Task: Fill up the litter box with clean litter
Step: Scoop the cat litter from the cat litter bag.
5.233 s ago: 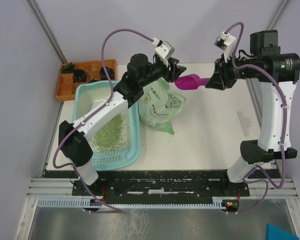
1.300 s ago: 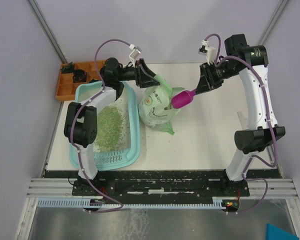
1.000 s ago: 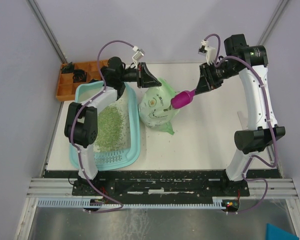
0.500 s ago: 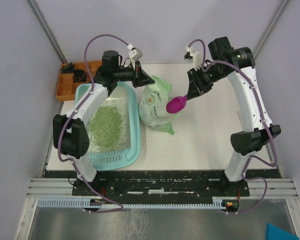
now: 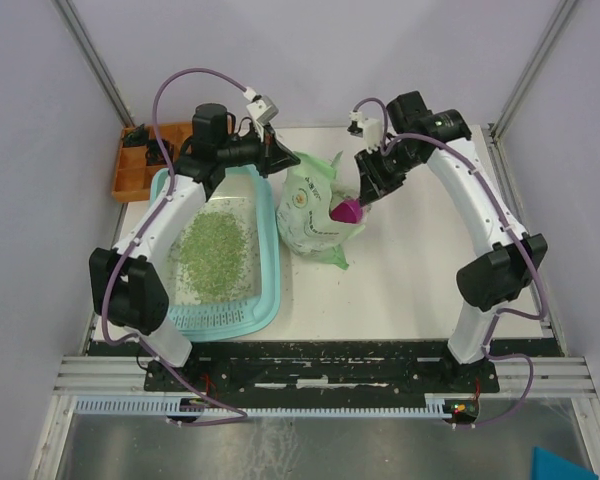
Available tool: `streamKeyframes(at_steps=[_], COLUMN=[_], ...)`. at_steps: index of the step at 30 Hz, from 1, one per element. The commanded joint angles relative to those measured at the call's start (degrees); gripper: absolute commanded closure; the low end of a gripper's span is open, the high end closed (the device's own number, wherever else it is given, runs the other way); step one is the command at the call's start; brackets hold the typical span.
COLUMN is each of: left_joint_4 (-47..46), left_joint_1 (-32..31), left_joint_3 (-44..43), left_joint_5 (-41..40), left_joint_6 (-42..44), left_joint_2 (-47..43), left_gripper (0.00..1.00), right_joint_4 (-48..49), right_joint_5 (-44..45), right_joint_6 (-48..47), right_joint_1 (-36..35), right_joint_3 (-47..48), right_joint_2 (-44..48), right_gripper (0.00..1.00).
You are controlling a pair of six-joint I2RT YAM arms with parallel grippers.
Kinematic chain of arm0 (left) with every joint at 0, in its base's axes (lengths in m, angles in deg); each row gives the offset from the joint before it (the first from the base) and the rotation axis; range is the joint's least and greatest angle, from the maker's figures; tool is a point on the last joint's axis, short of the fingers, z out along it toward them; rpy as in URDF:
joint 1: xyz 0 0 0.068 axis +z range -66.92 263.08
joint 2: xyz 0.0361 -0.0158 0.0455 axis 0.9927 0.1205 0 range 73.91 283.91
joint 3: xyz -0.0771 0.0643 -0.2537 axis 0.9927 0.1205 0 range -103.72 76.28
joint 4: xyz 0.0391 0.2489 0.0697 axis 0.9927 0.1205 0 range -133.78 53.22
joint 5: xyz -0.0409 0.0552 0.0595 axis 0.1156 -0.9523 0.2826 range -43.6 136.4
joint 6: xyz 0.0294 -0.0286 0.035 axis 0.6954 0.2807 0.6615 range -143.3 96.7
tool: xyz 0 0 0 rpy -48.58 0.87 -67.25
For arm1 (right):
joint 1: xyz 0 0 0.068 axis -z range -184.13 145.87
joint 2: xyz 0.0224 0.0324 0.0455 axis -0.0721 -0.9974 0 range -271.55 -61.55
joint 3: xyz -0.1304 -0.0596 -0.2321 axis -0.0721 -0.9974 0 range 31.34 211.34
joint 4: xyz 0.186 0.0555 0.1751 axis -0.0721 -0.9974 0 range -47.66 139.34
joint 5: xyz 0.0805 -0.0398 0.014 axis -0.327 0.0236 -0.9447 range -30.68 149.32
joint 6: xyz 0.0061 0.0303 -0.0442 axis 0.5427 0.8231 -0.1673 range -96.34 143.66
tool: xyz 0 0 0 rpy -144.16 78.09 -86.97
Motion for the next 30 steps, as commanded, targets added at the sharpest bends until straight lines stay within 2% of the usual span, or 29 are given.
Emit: streamKeyframes(at_steps=[1,7,15,22,30], left_joint_4=[-9.5,-11.8,-10.6,-10.7,-12.9], left_joint_1=[0.3,0.2,0.3,0.3,0.2], left_joint_3=[-1.3,-0.8,-1.1,-0.6,0.9], left_joint_5=[-0.6,-3.1,-6.0,-6.6,-6.6], left_joint_6=[-1.1,-2.8,-2.1,-2.8,-4.9], left_joint_2=[-5.5,-6.6,-7.8,-7.8,-7.9], left_gripper=[0.97,0.97,0.97,0.97,0.97], right_joint_4=[14.6,25.9,33.5,35.9,37.6], right_joint_5=[4.5,11.7,22.9,20.9,18.5], right_joint_6=[4.5,5.7,4.1,4.1,6.7], right_joint_1=[-1.9,-5.5,-9.5,-12.1,-13.3], right_joint_3=[-5.5,-12.4,-18.2,-24.9,-25.7], right_joint_2=[2.3,3.6,6.3,4.1,-0.1], right_gripper=[0.98,0.98,0.98,0.98,0.98])
